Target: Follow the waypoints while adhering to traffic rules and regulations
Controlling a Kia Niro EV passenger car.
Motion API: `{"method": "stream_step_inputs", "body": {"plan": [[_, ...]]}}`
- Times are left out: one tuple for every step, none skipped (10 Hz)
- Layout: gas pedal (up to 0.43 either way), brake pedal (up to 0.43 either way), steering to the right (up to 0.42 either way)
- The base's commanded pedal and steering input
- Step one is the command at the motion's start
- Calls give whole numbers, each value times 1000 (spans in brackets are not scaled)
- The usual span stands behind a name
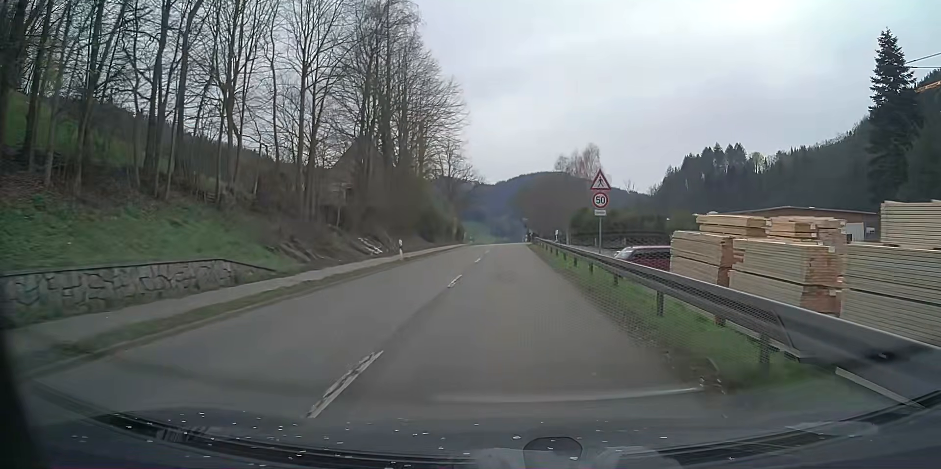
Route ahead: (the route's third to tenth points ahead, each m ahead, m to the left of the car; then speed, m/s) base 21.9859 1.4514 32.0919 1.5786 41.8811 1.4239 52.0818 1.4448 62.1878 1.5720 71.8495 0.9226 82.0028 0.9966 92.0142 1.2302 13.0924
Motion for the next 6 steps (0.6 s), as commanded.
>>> {"method": "stream_step_inputs", "body": {"plan": [[59,0,-2],[67,0,-1],[67,0,-1],[67,0,-1],[67,0,-1],[79,0,-2]]}}
